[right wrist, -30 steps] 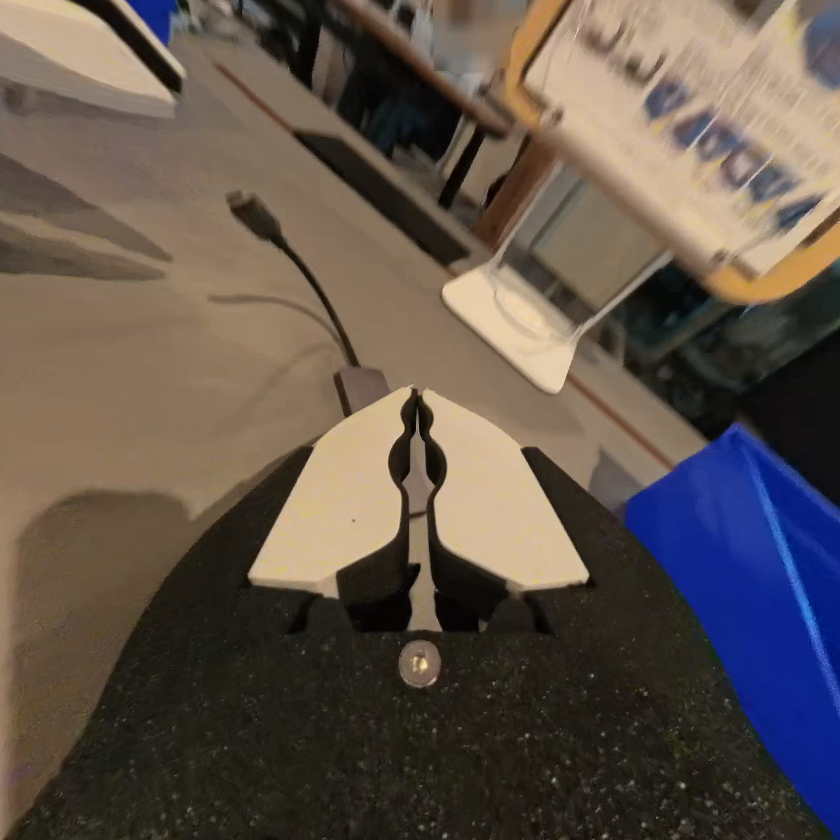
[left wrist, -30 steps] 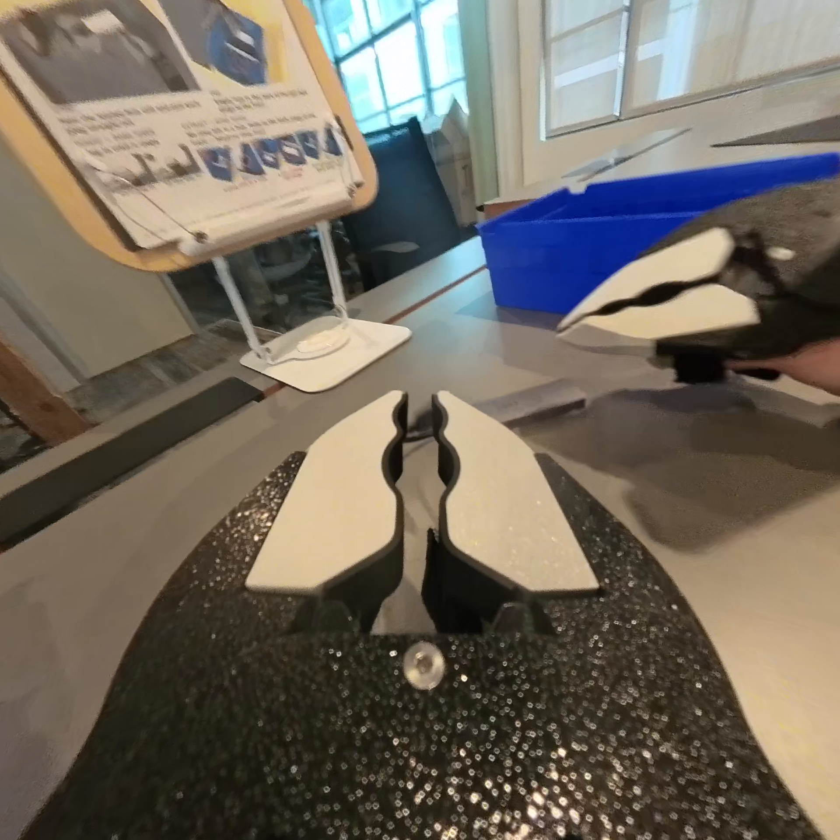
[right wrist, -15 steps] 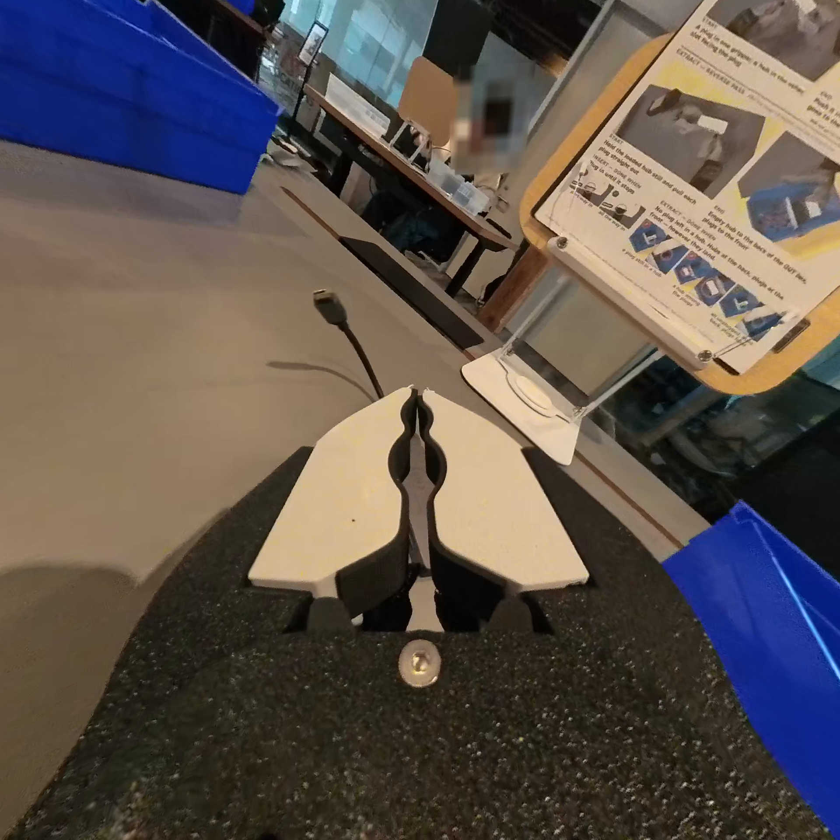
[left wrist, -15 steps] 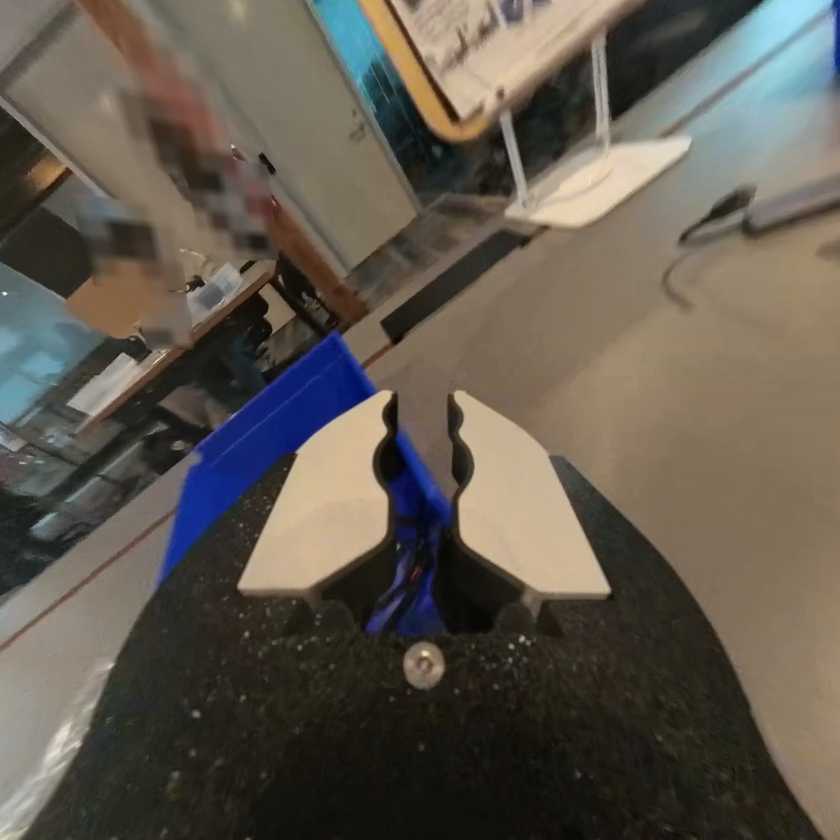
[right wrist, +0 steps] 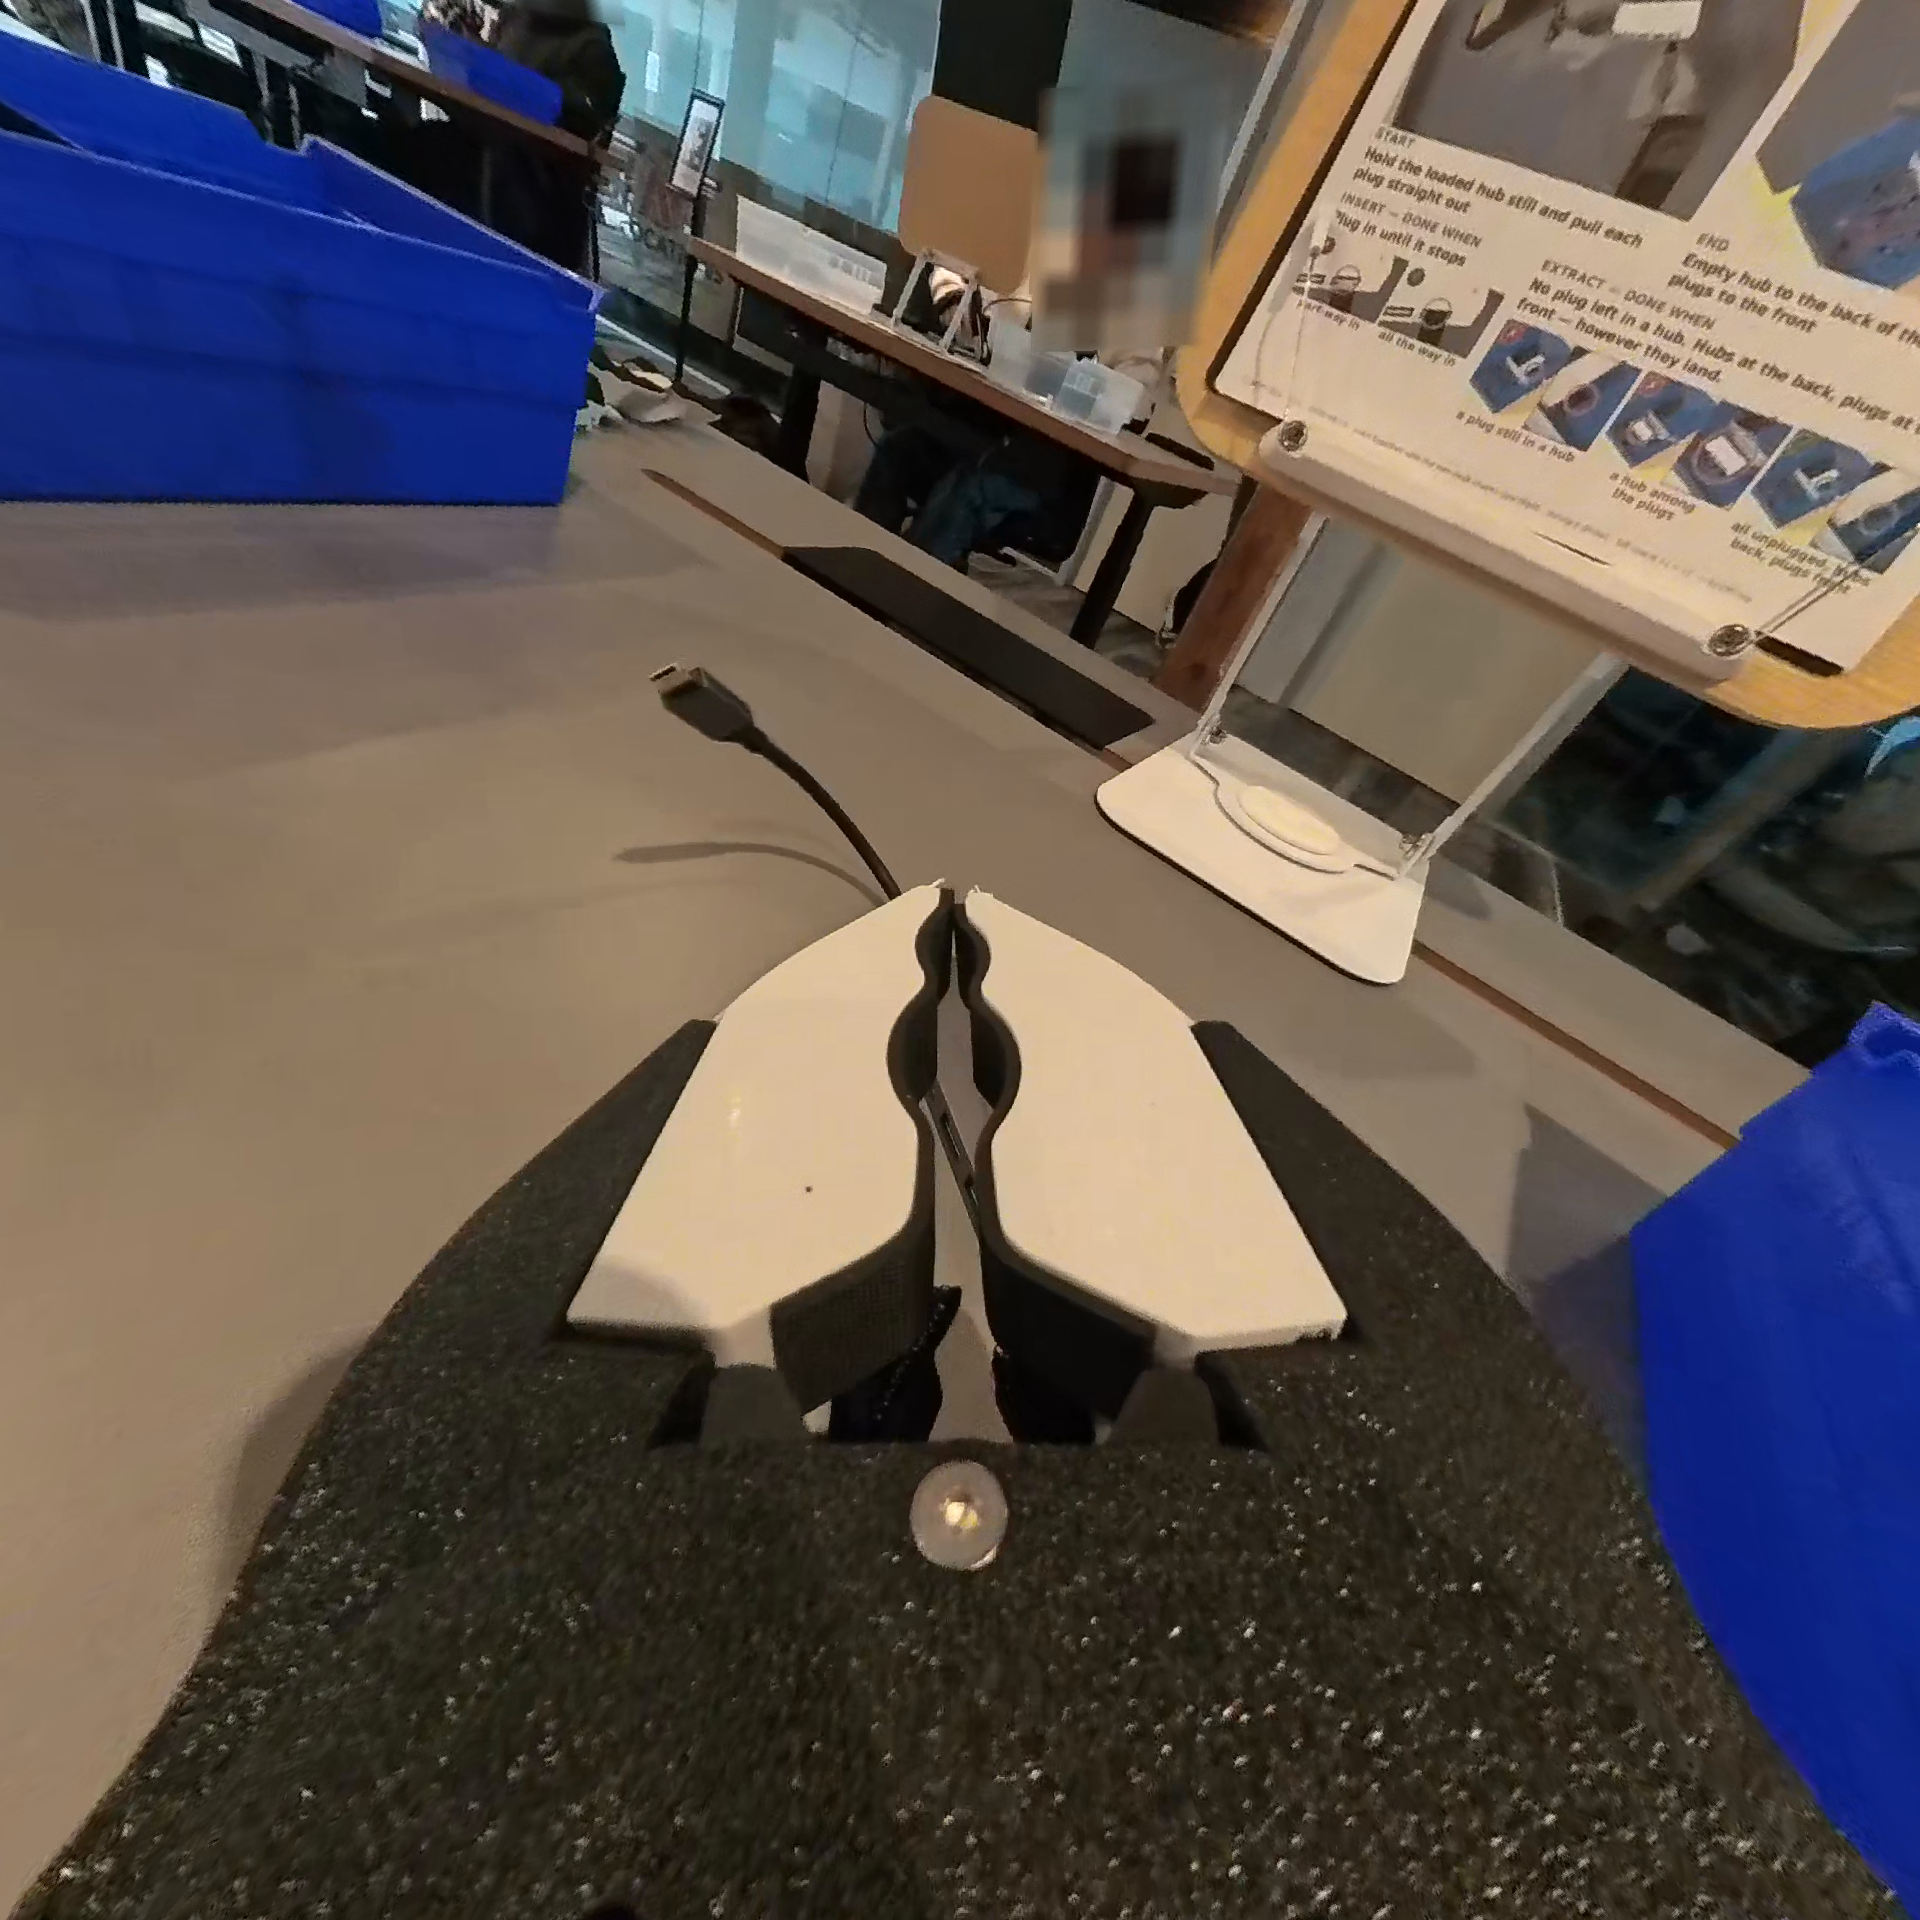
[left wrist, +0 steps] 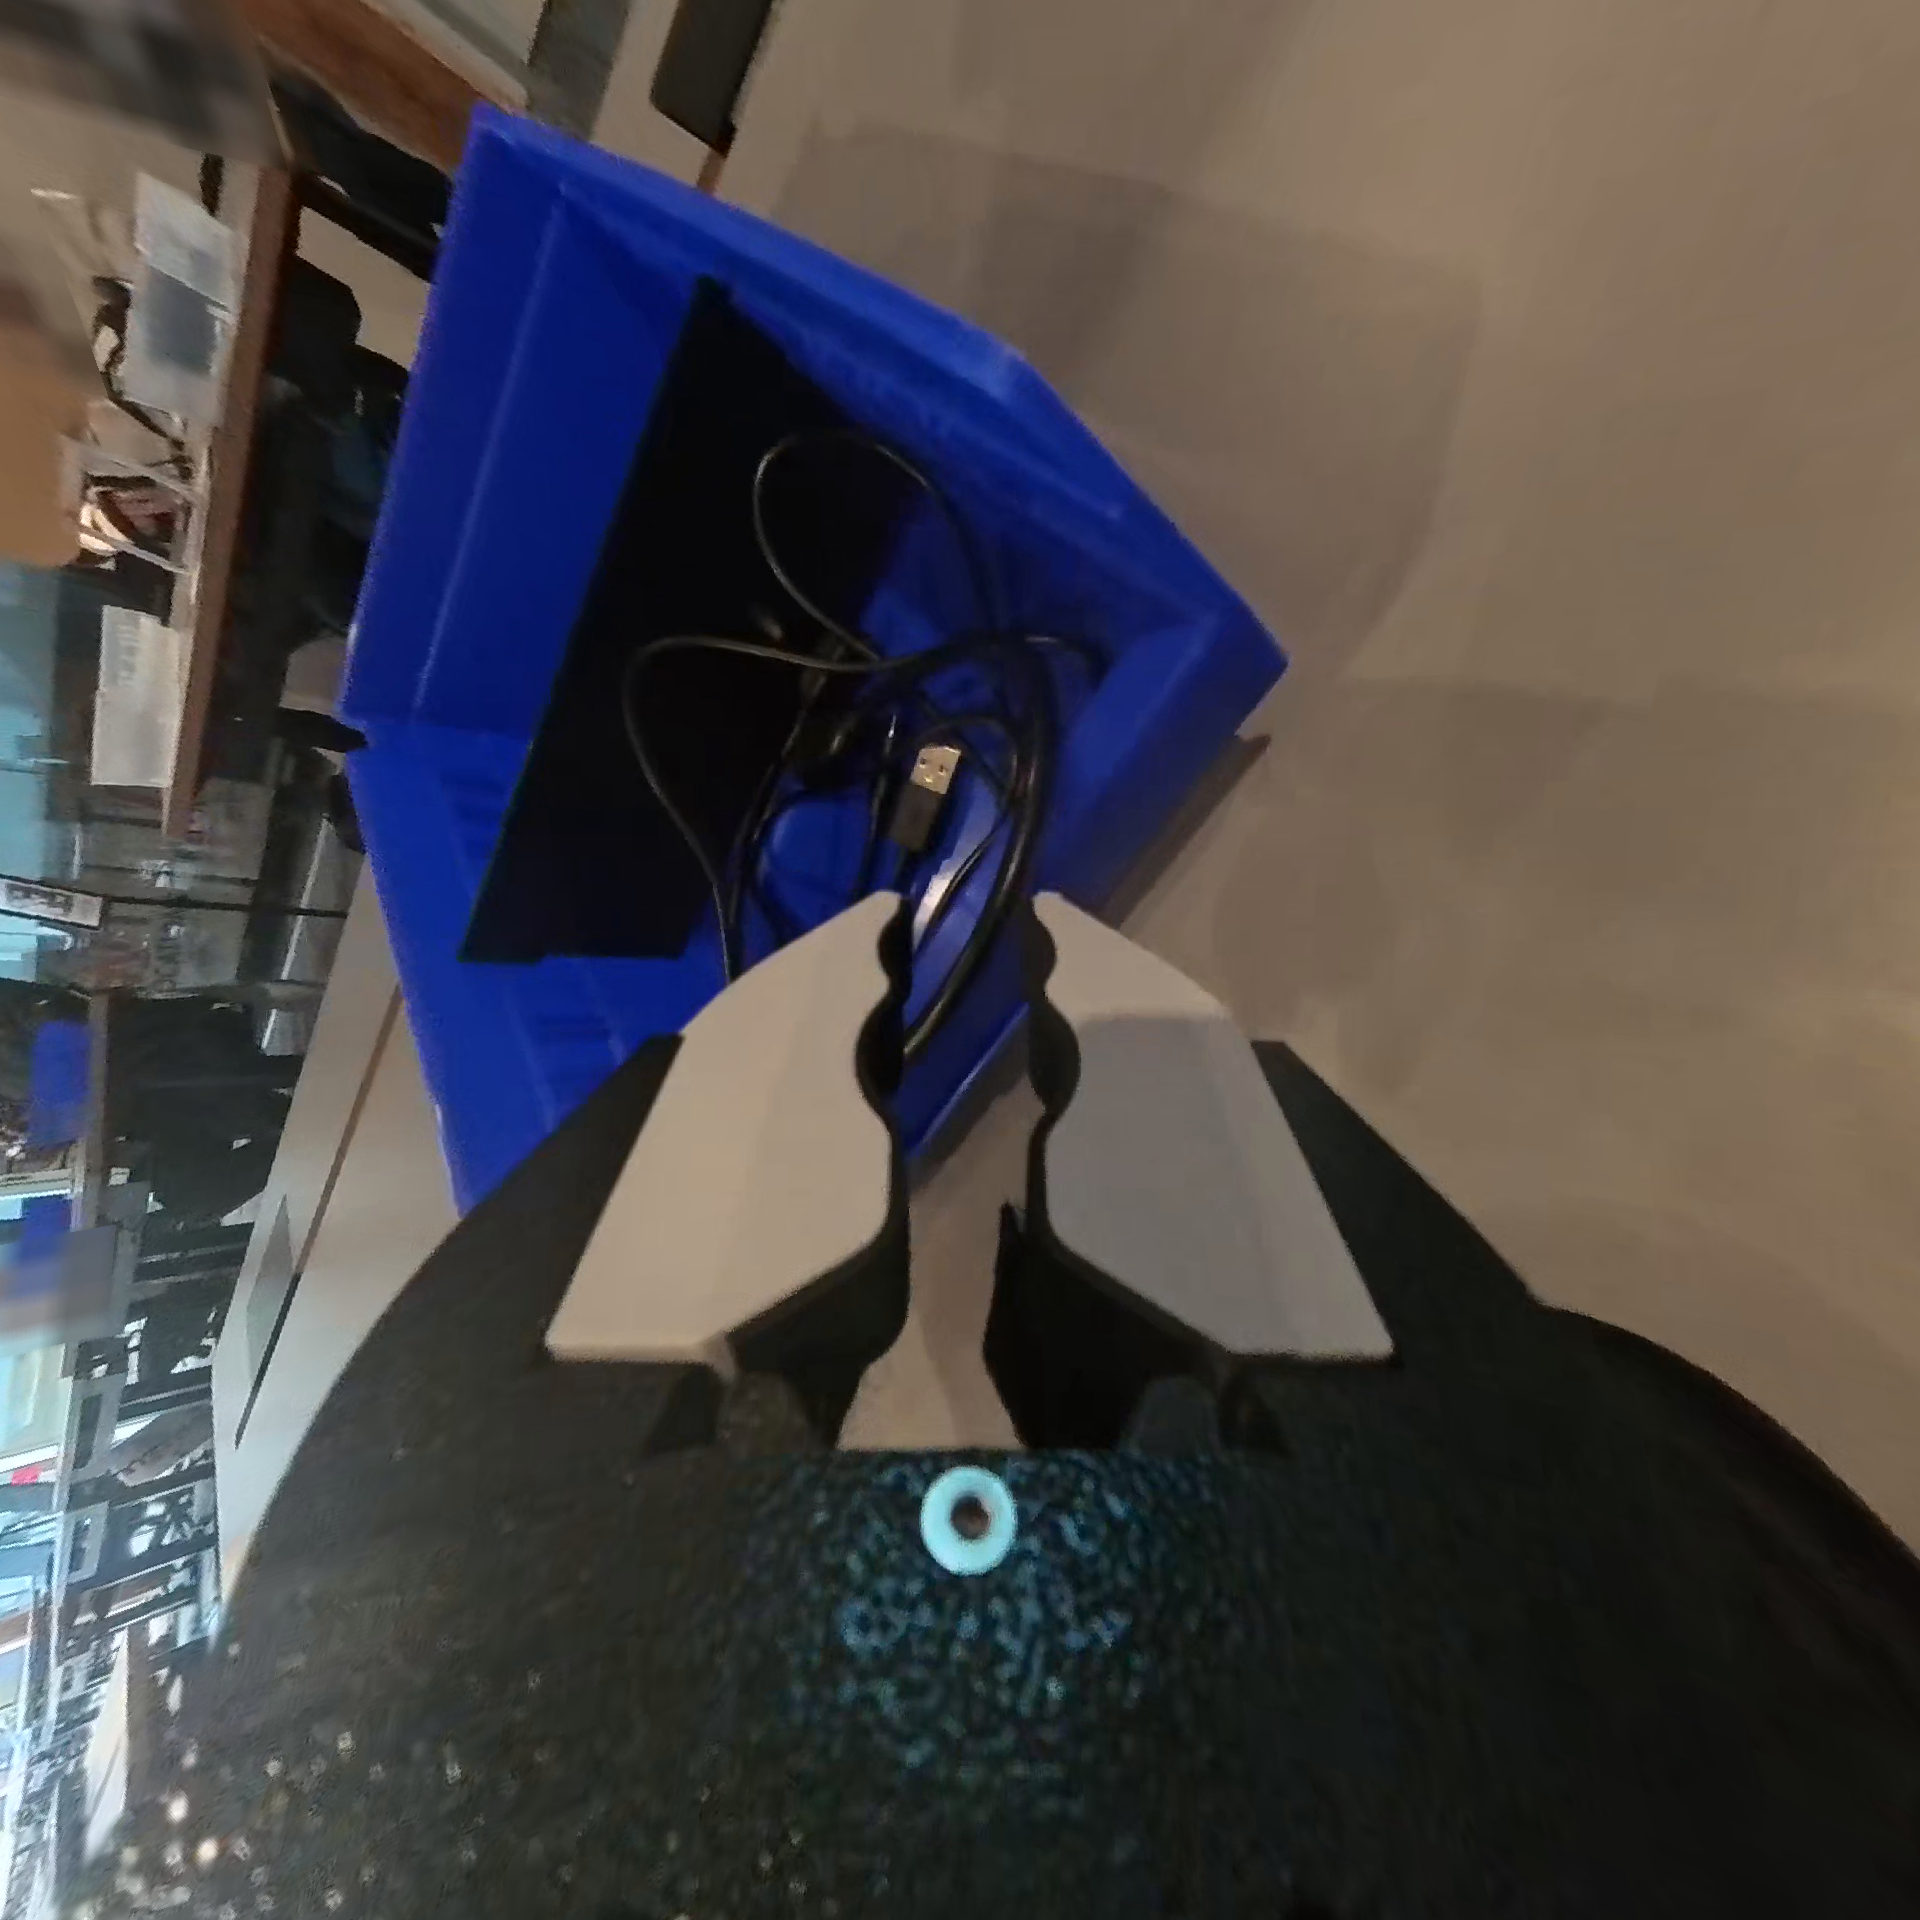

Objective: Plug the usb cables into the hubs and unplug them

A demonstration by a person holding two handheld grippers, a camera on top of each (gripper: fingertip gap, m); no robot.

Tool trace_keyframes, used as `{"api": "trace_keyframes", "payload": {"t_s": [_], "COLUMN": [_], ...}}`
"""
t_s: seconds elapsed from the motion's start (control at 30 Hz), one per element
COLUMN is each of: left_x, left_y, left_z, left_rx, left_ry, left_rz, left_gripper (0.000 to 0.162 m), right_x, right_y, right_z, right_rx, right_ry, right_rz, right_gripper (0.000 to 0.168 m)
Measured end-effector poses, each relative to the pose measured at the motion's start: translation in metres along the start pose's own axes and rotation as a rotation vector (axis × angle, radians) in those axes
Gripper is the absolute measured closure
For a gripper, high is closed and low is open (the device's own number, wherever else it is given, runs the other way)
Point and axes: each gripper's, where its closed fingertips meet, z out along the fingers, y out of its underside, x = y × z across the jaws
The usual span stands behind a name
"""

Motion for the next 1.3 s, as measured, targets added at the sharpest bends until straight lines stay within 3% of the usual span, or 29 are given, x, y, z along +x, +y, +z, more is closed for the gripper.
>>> {"api": "trace_keyframes", "payload": {"t_s": [0.4, 0.63, 0.8, 0.9, 1.1, 1.2, 1.3], "left_x": [-0.004, -0.055, -0.087, -0.086, -0.068, -0.052, -0.018], "left_y": [0.009, -0.027, -0.066, -0.098, -0.162, -0.187, -0.213], "left_z": [0.007, -0.033, -0.081, -0.103, -0.133, -0.130, -0.112], "left_rx": [-0.050, 0.182, 0.443, 0.645, 1.052, 1.115, 1.062], "left_ry": [0.031, -0.207, -0.373, -0.292, 0.091, 0.222, 0.310], "left_rz": [0.030, -0.105, -0.240, -0.371, -0.633, -0.663, -0.583], "left_gripper": [0.155, 0.157, 0.157, 0.157, 0.157, 0.157, 0.158], "right_x": [-0.007, -0.007, -0.008, -0.008, -0.007, -0.007, -0.006], "right_y": [-0.001, -0.002, -0.003, -0.004, -0.006, -0.007, -0.009], "right_z": [0.002, 0.002, 0.002, 0.002, 0.001, 0.000, -0.001], "right_rx": [-0.006, 0.001, 0.005, 0.010, 0.022, 0.027, 0.032], "right_ry": [-0.026, -0.030, -0.036, -0.034, -0.030, -0.026, -0.019], "right_rz": [-0.024, -0.011, -0.012, -0.013, -0.019, -0.027, -0.038], "right_gripper": [0.168, 0.168, 0.168, 0.168, 0.168, 0.168, 0.168]}}
